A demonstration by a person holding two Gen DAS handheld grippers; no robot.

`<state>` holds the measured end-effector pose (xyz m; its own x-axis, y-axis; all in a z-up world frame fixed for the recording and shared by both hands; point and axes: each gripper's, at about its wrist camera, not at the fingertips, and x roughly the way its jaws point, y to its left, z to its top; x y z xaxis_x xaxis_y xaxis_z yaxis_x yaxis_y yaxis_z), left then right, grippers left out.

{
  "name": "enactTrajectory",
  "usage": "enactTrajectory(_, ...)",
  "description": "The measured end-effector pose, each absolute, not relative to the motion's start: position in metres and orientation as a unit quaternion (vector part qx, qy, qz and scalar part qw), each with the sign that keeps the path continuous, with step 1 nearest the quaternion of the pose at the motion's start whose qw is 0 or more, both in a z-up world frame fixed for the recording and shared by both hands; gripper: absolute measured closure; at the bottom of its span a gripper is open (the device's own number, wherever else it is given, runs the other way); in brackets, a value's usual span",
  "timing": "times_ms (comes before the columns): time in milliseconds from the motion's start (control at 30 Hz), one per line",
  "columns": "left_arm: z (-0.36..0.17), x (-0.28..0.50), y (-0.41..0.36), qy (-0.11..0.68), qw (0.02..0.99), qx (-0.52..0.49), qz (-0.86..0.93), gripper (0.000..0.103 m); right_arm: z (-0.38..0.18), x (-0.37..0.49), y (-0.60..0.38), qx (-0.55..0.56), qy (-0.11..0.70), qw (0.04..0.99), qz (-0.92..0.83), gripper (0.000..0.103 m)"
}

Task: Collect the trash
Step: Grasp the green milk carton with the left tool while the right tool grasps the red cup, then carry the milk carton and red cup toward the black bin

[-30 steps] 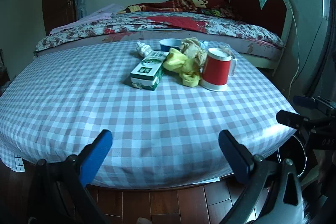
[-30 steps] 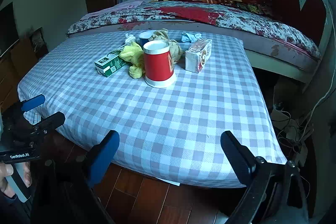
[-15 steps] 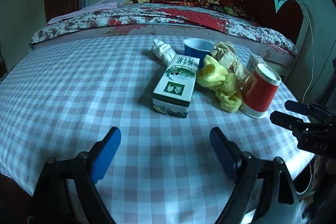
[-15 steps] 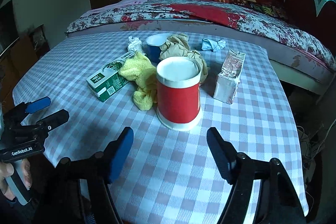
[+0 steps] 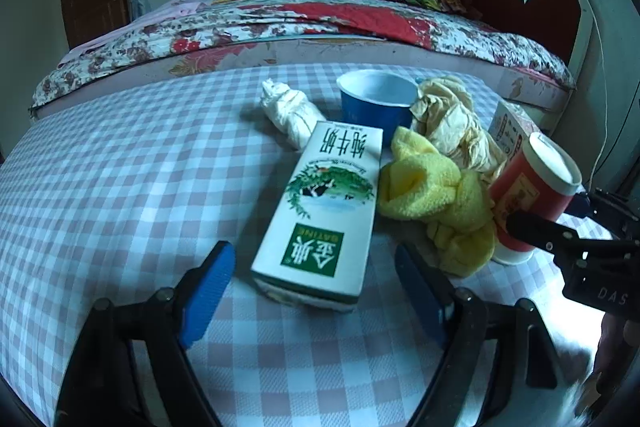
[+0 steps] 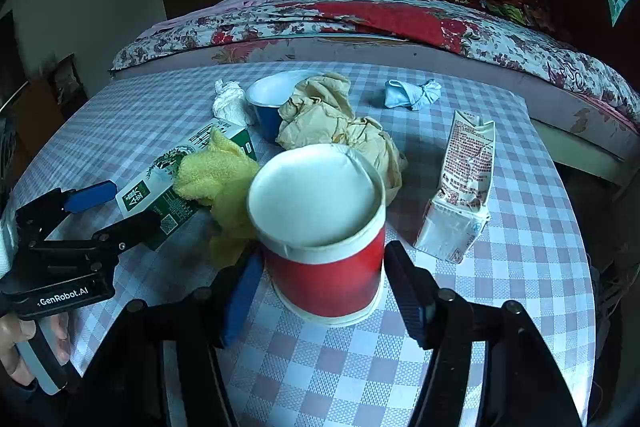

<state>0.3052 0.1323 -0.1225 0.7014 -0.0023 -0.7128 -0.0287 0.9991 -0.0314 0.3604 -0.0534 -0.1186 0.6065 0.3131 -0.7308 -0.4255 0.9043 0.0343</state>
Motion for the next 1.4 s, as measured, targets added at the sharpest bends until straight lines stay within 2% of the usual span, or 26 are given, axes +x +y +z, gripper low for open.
enactTrajectory(267, -0.131, 0.317, 0.132, 0.406, 0.914, -0.023, 0.006, 0.033, -0.121, 0.369, -0.052, -0.063, 0.393, 0.895, 0.201, 0.039)
enactTrajectory(333, -0.132, 0.318, 0.130, 0.409, 0.912, -0.019, 0.007, 0.045, -0.121, 0.368, -0.053, -0.060, 0.393, 0.895, 0.201, 0.039)
enactTrajectory(667, -0.119, 0.296, 0.132, 0.391, 0.920, -0.008, 0.018, 0.048, -0.113, 0.352, -0.058, -0.072, 0.390, 0.894, 0.209, 0.050)
enactTrajectory(1100, -0.090, 0.230, 0.124, 0.361, 0.932, -0.017, 0.037, 0.049, -0.081, 0.299, -0.093, -0.052, 0.367, 0.906, 0.205, 0.050)
enactTrajectory(1400, -0.069, 0.182, 0.082, 0.344, 0.939, -0.022, -0.008, 0.049, -0.065, 0.248, -0.140, -0.035, 0.359, 0.914, 0.186, 0.050)
